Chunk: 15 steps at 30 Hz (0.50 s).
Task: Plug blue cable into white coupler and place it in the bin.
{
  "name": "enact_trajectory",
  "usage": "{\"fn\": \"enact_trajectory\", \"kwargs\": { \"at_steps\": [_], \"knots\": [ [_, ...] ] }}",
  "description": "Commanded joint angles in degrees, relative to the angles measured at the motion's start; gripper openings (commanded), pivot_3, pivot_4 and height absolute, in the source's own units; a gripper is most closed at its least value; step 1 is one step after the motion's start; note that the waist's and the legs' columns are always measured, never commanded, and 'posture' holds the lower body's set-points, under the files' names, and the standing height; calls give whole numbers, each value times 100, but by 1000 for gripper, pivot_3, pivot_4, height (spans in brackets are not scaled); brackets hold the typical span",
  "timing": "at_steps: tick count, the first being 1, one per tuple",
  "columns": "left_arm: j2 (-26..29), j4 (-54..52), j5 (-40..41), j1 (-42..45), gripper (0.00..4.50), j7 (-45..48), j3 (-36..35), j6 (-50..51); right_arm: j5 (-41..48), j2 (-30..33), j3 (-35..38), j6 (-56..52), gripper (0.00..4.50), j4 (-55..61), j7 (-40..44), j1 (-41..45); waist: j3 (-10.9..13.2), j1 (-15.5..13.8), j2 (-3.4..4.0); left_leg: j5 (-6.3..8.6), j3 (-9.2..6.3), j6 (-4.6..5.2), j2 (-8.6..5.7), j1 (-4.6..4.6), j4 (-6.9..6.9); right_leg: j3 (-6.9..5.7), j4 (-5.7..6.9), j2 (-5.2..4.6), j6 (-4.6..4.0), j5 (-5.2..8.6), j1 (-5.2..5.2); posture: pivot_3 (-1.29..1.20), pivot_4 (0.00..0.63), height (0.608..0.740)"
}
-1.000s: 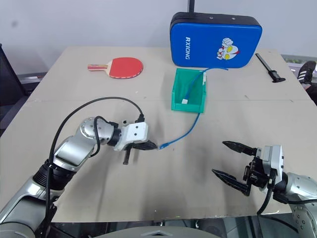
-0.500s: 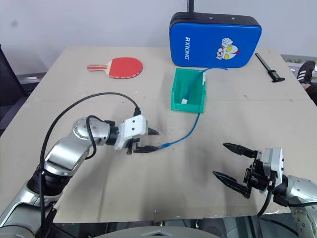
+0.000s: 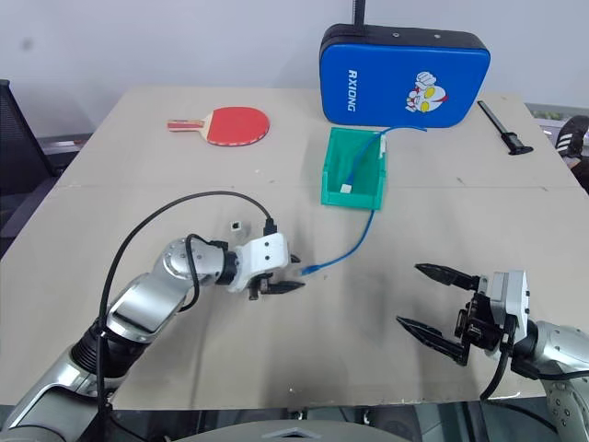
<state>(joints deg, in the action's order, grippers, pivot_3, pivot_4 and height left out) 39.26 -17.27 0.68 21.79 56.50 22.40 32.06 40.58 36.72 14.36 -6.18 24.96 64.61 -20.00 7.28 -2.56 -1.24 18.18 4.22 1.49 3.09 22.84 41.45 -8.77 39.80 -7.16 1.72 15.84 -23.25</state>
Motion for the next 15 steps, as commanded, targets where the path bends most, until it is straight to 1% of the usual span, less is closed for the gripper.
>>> {"fn": "enact_trajectory", "kwargs": {
  "at_steps": [1, 2, 3, 5, 7, 15],
  "knots": [
    [-91, -12, -115, 6, 2269, -151, 116, 194, 80, 3, 194, 48, 4500, 132, 3, -49, -1, 0, 2, 0, -1, 0, 0, -1, 2, 0, 0, 0, 0, 0, 2, 0, 150, 663],
    [-106, -34, -103, 8, 2004, -150, 113, 240, 83, -1, 195, 50, 4500, 137, 2, -57, -2, -1, 3, 0, -2, 0, 0, -2, 2, 0, 0, 0, 0, 0, 3, 0, 150, 663],
    [-114, -68, -94, 6, 1913, -150, 116, 284, 86, -4, 194, 50, 4500, 141, 1, -63, -2, -3, 4, 0, -4, 0, -1, -2, 4, 0, 0, 0, 0, 0, 4, 0, 150, 663],
    [-125, -144, -83, -10, 1035, -153, 131, 359, 87, -2, 194, 52, 4500, 141, 2, -64, -3, 5, 2, 0, -5, 1, -1, -2, 8, 2, 1, 1, 1, 0, 5, 0, 150, 663],
    [-141, -201, -62, -26, 34, -171, 144, 428, 81, 3, 196, 59, 4500, 137, 6, -64, -3, 11, 3, 0, -5, 1, 0, -3, 8, 5, 2, 3, 1, 0, 5, 0, 150, 663],
    [-164, -236, 177, -109, 34, -58, 26, 521, 57, 17, 198, 60, 4500, 85, 6, -13, -3, 12, 4, 0, -3, 1, 0, -2, 7, 7, 0, 3, 1, 0, 5, 0, 150, 663]
  ]
}}
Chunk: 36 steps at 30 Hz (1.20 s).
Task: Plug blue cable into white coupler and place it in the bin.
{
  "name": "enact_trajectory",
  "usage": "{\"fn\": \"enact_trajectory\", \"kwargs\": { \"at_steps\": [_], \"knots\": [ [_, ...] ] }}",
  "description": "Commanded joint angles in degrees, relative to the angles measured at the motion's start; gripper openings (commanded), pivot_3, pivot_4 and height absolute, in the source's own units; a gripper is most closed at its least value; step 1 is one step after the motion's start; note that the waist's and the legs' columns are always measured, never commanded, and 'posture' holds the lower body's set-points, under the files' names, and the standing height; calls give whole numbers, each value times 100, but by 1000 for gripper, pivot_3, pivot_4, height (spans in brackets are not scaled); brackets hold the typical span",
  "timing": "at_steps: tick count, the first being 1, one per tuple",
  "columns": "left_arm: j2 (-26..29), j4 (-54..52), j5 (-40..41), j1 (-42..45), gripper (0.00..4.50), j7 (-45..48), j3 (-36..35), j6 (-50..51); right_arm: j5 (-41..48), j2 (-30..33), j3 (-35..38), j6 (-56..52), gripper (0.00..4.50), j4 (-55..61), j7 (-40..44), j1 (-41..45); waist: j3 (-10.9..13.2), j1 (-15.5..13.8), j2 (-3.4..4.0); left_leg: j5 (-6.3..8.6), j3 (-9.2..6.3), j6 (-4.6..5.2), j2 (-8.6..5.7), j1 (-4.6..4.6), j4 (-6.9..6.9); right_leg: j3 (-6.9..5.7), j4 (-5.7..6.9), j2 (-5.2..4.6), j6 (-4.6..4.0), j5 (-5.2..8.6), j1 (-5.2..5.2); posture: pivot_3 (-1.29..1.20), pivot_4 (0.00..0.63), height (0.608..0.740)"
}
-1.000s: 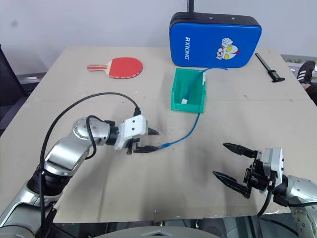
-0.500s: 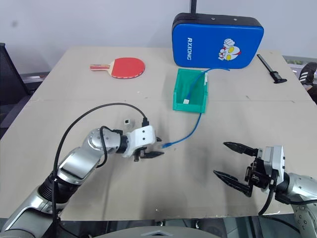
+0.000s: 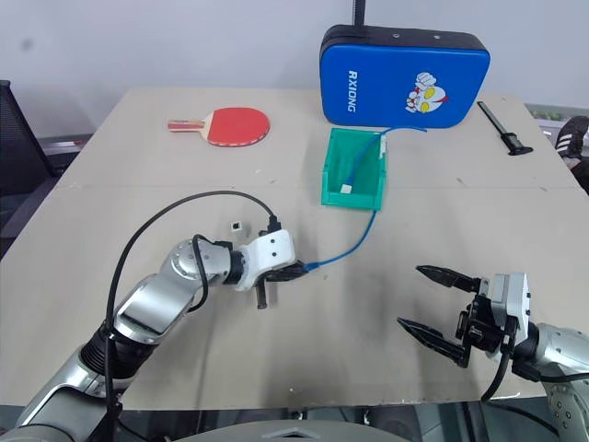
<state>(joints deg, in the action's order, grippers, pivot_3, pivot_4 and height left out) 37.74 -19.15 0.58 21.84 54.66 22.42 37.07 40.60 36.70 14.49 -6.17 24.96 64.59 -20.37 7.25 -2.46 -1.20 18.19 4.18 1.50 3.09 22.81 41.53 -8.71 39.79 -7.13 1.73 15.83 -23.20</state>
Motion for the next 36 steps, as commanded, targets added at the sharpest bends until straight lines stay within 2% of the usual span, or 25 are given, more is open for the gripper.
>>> {"fn": "enact_trajectory", "kwargs": {
  "at_steps": [1, 7, 11, 15, 19, 27, 33, 36],
  "knots": [
    [-85, -16, 326, -138, 34, 143, -84, -35, 54, 18, 180, 58, 4500, 85, 8, 29, 0, 3, 1, 0, 0, 0, 0, 0, 0, 0, 0, 0, 0, 0, 0, 0, 150, 663],
    [-667, -92, 1801, -255, 34, 577, -945, -40, 213, -12, 72, -153, 4500, 227, -82, 1, 6, 11, -3, 0, -1, 0, 2, 6, 1, -2, -2, 0, 0, 0, -2, 0, 150, 663],
    [-1093, -318, 3041, -306, 34, 633, -1561, 415, 686, 47, -23, -1108, 4500, 642, -746, -273, 6, 18, -1, -1, -4, -1, 7, 5, 1, 6, 1, 0, 0, 0, -1, 0, 150, 663],
    [-1289, -449, 3712, -308, 34, 559, -1857, 573, 2075, 106, -32, -2294, 4500, 1255, -1741, -368, 6, 22, -1, -1, -4, -1, 6, 4, 2, 10, 1, 0, -1, -1, 0, 0, 150, 663],
    [-1412, -577, 4404, -307, 34, 394, -2021, 920, 3155, -199, -216, -2592, 4500, 1592, -2669, 283, 6, 43, -1, 0, -5, -1, 6, 2, 2, 16, 1, 1, -3, -2, 0, 0, 150, 663],
    [-1552, -629, 4953, -173, 34, 60, -1967, 1144, 3411, -1063, -1263, -2959, 4500, 1262, -3558, 1680, 6, 30, -5, 0, -7, -1, 0, 7, 1, 14, -4, 6, -2, -2, 0, 0, 150, 663],
    [-1573, -626, 5131, -159, 34, -85, -1970, 1130, 3204, -1385, -1449, -2936, 4500, 1097, -3598, 1977, 6, 32, -4, 0, -5, -1, -2, 6, 0, 11, -4, 6, -2, -2, 0, 0, 150, 663],
    [-1530, -643, 5224, -194, 0, -80, -1968, 1150, 3152, -1461, -1441, -2895, 3714, 1099, -3556, 2015, 6, 38, -3, 0, -5, -1, -2, 6, 0, 10, -3, 6, -2, -2, 0, 0, 150, 663]
  ]
}}
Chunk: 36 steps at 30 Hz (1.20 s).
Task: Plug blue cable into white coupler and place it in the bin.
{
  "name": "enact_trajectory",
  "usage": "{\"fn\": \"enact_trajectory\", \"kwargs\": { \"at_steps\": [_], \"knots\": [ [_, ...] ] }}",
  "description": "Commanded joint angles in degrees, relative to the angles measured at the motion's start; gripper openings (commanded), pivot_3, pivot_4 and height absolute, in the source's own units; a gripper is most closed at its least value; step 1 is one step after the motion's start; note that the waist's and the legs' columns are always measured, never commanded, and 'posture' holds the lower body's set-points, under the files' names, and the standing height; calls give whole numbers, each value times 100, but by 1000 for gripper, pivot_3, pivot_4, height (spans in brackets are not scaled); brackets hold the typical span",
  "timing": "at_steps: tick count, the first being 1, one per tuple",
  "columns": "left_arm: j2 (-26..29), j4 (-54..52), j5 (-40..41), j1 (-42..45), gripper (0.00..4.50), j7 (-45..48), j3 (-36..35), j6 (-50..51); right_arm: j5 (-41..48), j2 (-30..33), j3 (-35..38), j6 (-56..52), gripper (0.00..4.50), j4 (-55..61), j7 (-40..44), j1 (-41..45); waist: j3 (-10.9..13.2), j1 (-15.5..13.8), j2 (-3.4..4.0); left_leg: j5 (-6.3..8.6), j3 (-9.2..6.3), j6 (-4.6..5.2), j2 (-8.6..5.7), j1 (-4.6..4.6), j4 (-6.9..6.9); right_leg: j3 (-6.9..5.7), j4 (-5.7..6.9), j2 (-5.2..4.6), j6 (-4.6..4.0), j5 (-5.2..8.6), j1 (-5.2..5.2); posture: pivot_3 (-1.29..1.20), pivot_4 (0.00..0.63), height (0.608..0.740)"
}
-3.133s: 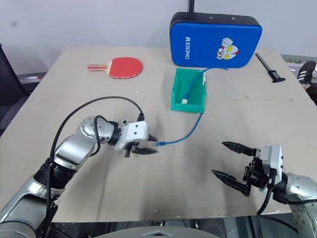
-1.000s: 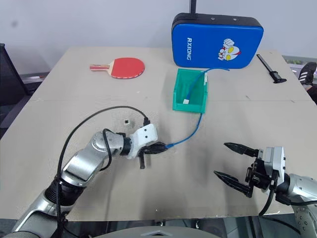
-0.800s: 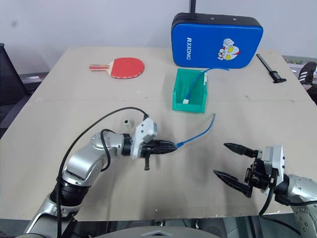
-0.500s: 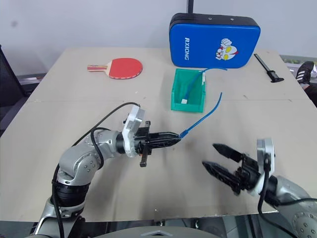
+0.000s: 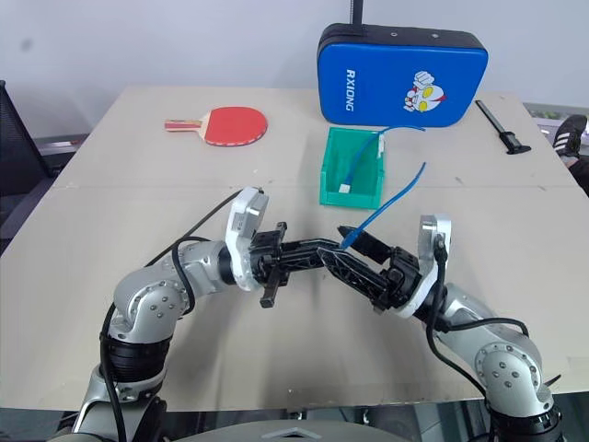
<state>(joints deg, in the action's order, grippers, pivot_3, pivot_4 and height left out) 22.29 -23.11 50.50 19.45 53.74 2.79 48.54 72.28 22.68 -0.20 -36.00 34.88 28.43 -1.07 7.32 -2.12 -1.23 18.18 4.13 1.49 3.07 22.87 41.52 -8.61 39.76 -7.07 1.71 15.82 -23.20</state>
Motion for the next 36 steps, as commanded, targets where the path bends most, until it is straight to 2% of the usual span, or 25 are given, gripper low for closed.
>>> {"fn": "enact_trajectory", "kwargs": {
  "at_steps": [1, 3, 7, 8, 12, 18, 19, 20, 26, 27, 29, 32, 36],
  "knots": [
    [29, -249, 254, 38, 0, 7, -1, 4, -34, -75, 32, 94, 3240, 111, 71, 88, 0, 6, 0, 0, 0, 0, 0, 0, 0, 0, 0, 0, 0, 0, 0, 0, 150, 663],
    [86, -239, 319, 19, 0, 48, 15, 44, -51, -102, 50, 108, 2378, 115, 105, 92, 0, 7, 0, 0, 0, 0, 0, -1, 0, 0, 0, 1, 0, 0, 0, 0, 150, 663],
    [216, -198, 511, 4, 0, 129, 11, 184, -24, -107, 119, 131, 293, 131, 176, 101, 1, 9, 1, 0, 0, 0, 0, -1, -1, -1, 0, 1, 0, 0, -1, 0, 150, 663],
    [263, -197, 566, -6, 0, 161, 11, 223, -5, -110, 143, 134, 43, 134, 190, 103, 1, 9, 1, 0, 0, 0, 1, -1, -1, -1, 0, 1, 0, 0, -1, 0, 150, 663],
    [414, -222, 812, -73, 0, 235, -26, 383, 101, -79, 188, 93, 43, 183, 270, 88, 1, 15, 2, 0, 0, 0, 1, -1, -3, 0, 0, 1, 0, 0, -1, 0, 150, 663],
    [337, -96, 704, -62, 0, 55, -50, 236, 246, -62, 131, -1, 43, 253, 279, 98, 1, 14, 2, 0, 1, 0, 1, -1, -3, 0, -1, 1, 0, 0, -1, 0, 150, 663],
    [342, -104, 669, -82, 991, 63, -49, 201, 243, -75, 125, 6, 0, 255, 255, 108, 1, 15, 2, 0, 0, 0, 1, -1, -4, 0, -1, 1, 0, 0, -1, 0, 150, 663],
    [361, -120, 680, -102, 1324, 97, -48, 206, 255, -80, 128, 7, 0, 246, 235, 122, 1, 17, 2, 0, 1, 0, 1, -2, -5, 0, -1, 1, 0, 0, -1, 0, 150, 663],
    [694, -454, 644, -436, 4277, 34, -217, 172, 292, 32, 415, 96, 0, 91, 215, 246, 3, 52, 5, 0, 1, 0, 1, -2, -9, 1, -3, 1, 0, 0, -2, 0, 150, 663],
    [783, -560, 629, -554, 4416, 20, -290, 121, 287, 71, 511, 124, 0, 48, 228, 269, 3, 58, 5, 0, 1, 0, 1, -2, -9, 2, -5, 1, 0, 0, -2, 0, 150, 663],
    [1007, -830, 233, -912, 4416, 68, -371, -298, 193, 140, 685, 200, 0, -37, 283, 310, 4, 98, 5, 0, 1, 0, 1, -1, -10, 3, -7, 1, 0, 0, -2, 0, 150, 663],
    [888, -1228, -623, -1607, 4416, -443, -646, -1288, -595, 347, 777, 543, 0, -155, 640, 380, 8, 125, 11, 0, 3, 0, 1, -2, -15, 4, -11, 1, 0, 0, -3, 0, 150, 663],
    [459, -1524, -2754, -2752, 4416, -1866, -497, -2781, -1852, 511, 574, 1361, 0, -302, 1430, 354, 7, 120, 10, 1, 5, 1, 1, -4, -22, 9, -18, -2, 0, 0, -3, 0, 150, 663]
  ]
}}
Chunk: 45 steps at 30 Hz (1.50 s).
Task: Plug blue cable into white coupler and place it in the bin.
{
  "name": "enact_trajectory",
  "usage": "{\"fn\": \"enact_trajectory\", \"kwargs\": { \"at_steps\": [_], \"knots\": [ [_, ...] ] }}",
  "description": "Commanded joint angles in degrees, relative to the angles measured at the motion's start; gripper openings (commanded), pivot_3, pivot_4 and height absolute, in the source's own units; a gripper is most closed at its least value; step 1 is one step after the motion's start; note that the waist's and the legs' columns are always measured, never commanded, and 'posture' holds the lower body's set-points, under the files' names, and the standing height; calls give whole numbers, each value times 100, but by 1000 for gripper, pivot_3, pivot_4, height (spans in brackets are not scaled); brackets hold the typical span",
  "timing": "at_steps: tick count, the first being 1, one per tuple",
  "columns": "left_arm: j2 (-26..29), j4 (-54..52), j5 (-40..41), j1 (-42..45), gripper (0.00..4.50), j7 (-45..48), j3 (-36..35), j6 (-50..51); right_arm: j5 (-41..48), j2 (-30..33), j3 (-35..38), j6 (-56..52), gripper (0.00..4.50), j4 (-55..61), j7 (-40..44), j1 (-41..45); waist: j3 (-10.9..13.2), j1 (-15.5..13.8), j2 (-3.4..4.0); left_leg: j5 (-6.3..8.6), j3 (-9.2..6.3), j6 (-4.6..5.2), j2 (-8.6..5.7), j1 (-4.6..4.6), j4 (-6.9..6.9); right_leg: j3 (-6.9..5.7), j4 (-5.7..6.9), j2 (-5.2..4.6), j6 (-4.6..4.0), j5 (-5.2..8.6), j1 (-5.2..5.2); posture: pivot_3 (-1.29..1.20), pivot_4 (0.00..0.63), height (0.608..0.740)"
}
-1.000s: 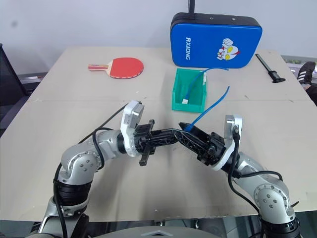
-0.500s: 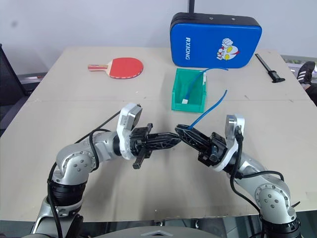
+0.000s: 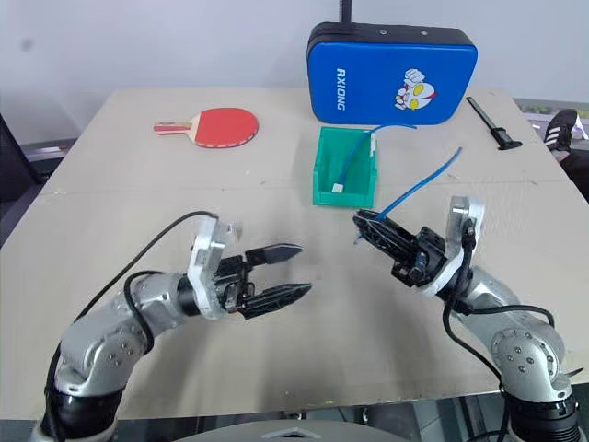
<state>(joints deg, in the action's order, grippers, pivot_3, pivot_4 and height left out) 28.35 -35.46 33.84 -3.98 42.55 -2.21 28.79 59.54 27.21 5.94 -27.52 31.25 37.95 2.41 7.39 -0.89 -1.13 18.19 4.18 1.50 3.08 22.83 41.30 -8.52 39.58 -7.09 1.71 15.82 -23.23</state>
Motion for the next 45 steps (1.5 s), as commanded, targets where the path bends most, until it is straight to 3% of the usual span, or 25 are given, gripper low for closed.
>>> {"fn": "enact_trajectory", "kwargs": {
  "at_steps": [1, 4, 7, 14, 25, 26, 27, 33, 34, 38, 45],
  "knots": [
    [-289, -312, -1408, -686, 4416, -1071, 5, -985, -773, 95, -86, 641, 0, 39, 640, -10, 0, -3, 0, 0, -1, 0, 0, 0, -1, 0, 0, 0, 0, 0, 0, 0, 150, 663],
    [-865, -213, -2088, -1312, 4416, -2077, -161, -1306, -1261, 175, -202, 937, 0, -77, 955, -4, 2, -11, -5, 3, -1, 5, 3, 4, -2, -1, -2, -2, 0, 0, -4, 0, 150, 663],
    [-1099, 48, -2535, -1471, 4416, -2465, -182, -1689, -1311, 119, -202, 972, 0, -167, 1014, 69, 1, -49, -6, 8, -9, 13, 4, 8, 0, -8, 0, -5, 0, 0, -5, 0, 150, 663],
    [-1443, 1513, -3802, -500, 4416, -3594, 111, -1948, -1352, 127, -213, 902, 0, -229, 1183, 291, 0, -87, -6, 18, -5, 31, 3, 9, 1, -21, 13, -3, -1, 1, -14, 0, 150, 663],
    [-1870, 2569, -3803, 370, 4416, -3921, 48, -1830, -1279, 48, -111, 832, 0, -146, 997, 326, -3, -136, -13, 6, -1, 10, 3, 14, 3, -29, 17, -8, 1, -1, -16, 0, 150, 663],
    [-1877, 2578, -3812, 358, 3899, -3936, 46, -1806, -1284, 51, -97, 837, 0, -150, 988, 323, -3, -134, -12, 6, -2, 10, 3, 13, 4, -29, 19, -8, 0, -1, -16, 0, 150, 663],
    [-1884, 2595, -3823, 340, 3693, -3953, 43, -1776, -1289, 51, -84, 845, 0, -154, 978, 322, -4, -134, -11, 7, -2, 11, 4, 12, 4, -28, 20, -8, 0, -1, -16, 0, 150, 663],
    [-2013, 2769, -3708, 341, 633, -4106, -124, -1453, -1313, 20, -69, 881, 0, -170, 917, 322, -21, -134, 10, 6, -2, 10, 4, 8, 5, -27, 24, -8, 0, -1, -15, 0, 150, 663],
    [-2016, 2782, -3682, 349, 285, -4098, -136, -1434, -1320, 16, -76, 887, 0, -172, 908, 333, -24, -134, 11, 6, -1, 10, 4, 7, 5, -26, 25, -8, 0, -1, -15, 0, 150, 663],
    [-1911, 2852, -3468, 446, 292, -3687, -29, -1640, -1337, -11, -96, 878, 0, -214, 835, 469, -31, -134, 15, 6, -2, 11, 4, 5, 5, -27, 27, -7, 0, -1, -14, 0, 150, 663],
    [-1480, 3073, -2358, 1030, 292, -1204, 660, -2547, -1782, -300, -486, 833, 0, -398, 440, 965, -28, -142, 17, 6, -5, 9, 4, 26, 17, -36, 22, -8, -1, 0, -20, 0, 150, 663]
  ]
}}
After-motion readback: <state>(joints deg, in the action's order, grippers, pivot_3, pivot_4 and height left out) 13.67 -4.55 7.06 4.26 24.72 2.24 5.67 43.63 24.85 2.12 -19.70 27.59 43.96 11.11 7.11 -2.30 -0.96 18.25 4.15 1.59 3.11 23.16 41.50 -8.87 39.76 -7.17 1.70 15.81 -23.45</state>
